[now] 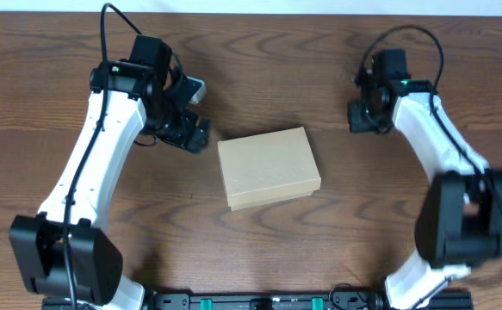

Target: Pack container

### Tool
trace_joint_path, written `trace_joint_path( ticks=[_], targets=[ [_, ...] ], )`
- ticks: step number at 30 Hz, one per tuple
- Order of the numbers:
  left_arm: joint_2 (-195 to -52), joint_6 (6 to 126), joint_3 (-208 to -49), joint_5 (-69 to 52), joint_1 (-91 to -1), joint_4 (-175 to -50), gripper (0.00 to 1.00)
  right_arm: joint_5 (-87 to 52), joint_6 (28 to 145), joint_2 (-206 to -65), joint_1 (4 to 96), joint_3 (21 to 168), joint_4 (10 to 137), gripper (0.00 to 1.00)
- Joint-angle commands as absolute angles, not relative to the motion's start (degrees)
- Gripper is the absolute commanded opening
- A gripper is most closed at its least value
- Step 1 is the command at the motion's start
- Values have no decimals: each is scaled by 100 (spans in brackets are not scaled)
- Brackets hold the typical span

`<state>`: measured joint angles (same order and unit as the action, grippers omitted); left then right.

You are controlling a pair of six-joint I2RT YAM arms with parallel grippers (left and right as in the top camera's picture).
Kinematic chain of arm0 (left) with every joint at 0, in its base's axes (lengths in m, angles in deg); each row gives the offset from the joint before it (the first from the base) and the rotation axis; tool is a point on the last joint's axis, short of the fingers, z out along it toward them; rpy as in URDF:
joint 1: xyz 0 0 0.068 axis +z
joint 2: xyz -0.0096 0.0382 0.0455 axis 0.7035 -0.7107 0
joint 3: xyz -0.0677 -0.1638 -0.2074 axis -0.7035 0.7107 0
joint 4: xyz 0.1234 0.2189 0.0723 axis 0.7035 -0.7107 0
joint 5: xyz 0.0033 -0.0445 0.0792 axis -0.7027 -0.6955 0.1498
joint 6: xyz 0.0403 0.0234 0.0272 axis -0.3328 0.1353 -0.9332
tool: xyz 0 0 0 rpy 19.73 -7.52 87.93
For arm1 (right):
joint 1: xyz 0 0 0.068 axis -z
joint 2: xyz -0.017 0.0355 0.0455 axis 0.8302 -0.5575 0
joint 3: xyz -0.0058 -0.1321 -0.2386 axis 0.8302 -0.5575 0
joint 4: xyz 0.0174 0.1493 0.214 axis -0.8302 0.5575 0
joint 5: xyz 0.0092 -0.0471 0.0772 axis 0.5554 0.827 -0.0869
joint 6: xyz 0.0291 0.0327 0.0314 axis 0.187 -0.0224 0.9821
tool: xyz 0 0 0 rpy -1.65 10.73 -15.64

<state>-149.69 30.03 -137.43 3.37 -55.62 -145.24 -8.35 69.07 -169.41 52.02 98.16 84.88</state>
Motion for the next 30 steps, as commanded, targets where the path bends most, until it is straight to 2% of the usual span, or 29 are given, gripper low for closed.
trace_joint_path(
  ticks=[1, 8, 16, 24, 30],
  targets=[
    [-14670, 3560, -13795, 1357, -5597, -14491, 95, -451, 6789, -15876, 4496, 9879, 8789, 1],
    [-14010, 4105, -13192, 2009, -5772, -14177, 95, -453, 7858, -15015, 3206, 9877, 9646, 1],
    [-12687, 4894, -11789, 2455, -5860, -13551, 95, -387, 8995, -14832, 2028, 9818, 9886, 1],
    [-12217, 5204, -11404, 2702, -5860, -13676, 95, -435, 9502, -14832, 1471, 9540, 9895, 1],
    [-12217, 5230, -11404, 2697, -5860, -13674, 95, -785, 9753, -14832, 1379, 8627, 9563, 1]
  ],
)
